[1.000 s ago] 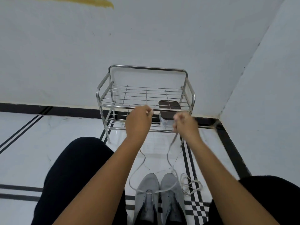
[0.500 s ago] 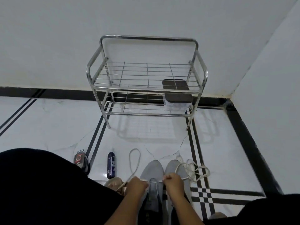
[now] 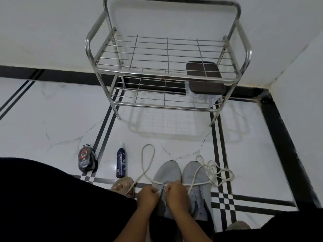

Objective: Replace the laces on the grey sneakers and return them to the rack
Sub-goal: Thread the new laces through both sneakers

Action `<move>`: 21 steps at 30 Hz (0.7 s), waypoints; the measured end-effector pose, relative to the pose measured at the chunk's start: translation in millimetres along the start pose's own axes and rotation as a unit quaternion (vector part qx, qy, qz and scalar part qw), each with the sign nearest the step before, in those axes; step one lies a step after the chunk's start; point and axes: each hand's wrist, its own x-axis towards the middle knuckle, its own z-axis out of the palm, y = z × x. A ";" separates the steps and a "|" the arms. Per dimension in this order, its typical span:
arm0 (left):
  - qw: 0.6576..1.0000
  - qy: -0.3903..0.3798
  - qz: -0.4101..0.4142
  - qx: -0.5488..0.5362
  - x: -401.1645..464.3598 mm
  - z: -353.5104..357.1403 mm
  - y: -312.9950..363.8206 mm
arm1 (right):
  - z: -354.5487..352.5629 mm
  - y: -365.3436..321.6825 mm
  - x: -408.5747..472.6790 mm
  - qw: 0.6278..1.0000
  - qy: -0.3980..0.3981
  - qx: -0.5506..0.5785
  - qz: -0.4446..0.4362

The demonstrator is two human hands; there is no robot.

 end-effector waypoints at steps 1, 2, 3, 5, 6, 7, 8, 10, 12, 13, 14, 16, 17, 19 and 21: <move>1.000 -0.001 -0.003 -0.011 0.3 -0.6 -0.3 | 2.0 1.1 0.3 1.000 0.000 -0.009 -0.001; 1.000 0.002 -0.003 -0.017 -0.8 -0.4 -0.1 | 3.4 2.2 0.5 1.000 0.008 -0.020 -0.009; 1.000 0.005 -0.004 -0.024 -1.7 -0.5 0.0 | 4.2 2.6 0.1 1.000 0.011 -0.026 -0.012; 0.999 0.007 -0.004 -0.035 -2.0 0.9 -1.3 | 6.4 3.9 0.3 0.999 0.011 -0.031 -0.020; 0.999 0.006 -0.001 -0.033 -0.9 1.9 -2.2 | 6.5 3.4 0.0 0.999 0.009 -0.032 -0.023; 0.999 0.004 0.000 -0.033 -1.7 1.8 -1.4 | 7.0 3.7 0.4 0.999 0.006 -0.033 -0.025; 0.999 0.008 0.002 -0.031 -1.0 1.8 -2.4 | 7.5 3.4 1.0 0.999 0.004 -0.037 -0.028; 0.999 0.013 0.004 -0.035 -1.0 2.3 -3.0 | 7.2 2.4 1.4 0.998 0.001 -0.049 -0.036; 0.999 0.012 0.006 -0.029 -1.5 3.4 -4.1 | 7.4 1.6 0.3 0.998 0.003 -0.050 -0.042; 1.000 0.013 0.007 -0.022 -1.6 4.1 -4.2 | 7.7 1.7 -0.1 0.998 0.005 -0.045 -0.044; 1.000 0.012 0.015 -0.009 -0.3 5.1 -4.8 | 8.1 1.6 -0.5 0.998 0.008 -0.039 -0.043; 1.000 0.011 0.018 0.009 0.0 4.4 -2.0 | 9.2 2.1 0.9 0.999 0.010 -0.018 -0.036; 1.000 0.012 0.012 0.006 -1.8 3.2 2.0 | 9.4 3.2 2.5 0.999 0.008 -0.007 -0.032; 1.000 0.008 -0.017 -0.003 -3.0 1.2 7.6 | 9.4 6.1 2.5 0.999 -0.001 0.006 -0.037; 0.999 0.009 -0.032 -0.024 -3.8 1.7 8.8 | 8.3 6.8 -3.8 0.998 0.024 0.018 -0.050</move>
